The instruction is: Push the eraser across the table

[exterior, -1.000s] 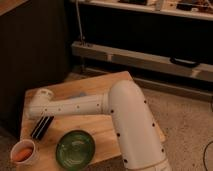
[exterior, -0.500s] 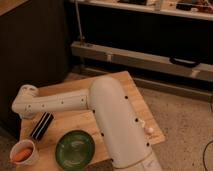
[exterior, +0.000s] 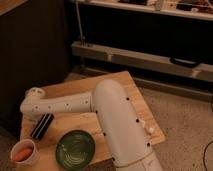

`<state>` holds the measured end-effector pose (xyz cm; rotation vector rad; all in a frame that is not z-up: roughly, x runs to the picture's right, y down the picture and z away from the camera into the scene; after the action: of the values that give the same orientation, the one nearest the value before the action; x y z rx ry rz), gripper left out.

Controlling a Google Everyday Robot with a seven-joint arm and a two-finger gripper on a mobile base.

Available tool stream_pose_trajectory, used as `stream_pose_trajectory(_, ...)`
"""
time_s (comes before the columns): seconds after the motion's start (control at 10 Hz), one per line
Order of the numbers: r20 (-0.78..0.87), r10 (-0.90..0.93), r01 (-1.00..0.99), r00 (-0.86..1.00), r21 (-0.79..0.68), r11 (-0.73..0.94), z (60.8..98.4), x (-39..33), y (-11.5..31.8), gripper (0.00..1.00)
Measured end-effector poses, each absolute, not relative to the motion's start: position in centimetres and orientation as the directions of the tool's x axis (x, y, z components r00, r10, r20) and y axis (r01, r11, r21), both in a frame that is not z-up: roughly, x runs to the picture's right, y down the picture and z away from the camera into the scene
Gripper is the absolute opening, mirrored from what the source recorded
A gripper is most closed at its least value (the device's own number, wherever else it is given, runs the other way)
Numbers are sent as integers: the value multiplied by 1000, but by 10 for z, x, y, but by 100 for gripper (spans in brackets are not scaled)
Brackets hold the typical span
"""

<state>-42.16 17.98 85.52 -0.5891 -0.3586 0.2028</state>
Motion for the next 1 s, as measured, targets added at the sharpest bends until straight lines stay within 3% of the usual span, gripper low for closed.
stream_pose_trajectory(1.0,208,313,-130,927,-605,786,858,-383,186,0)
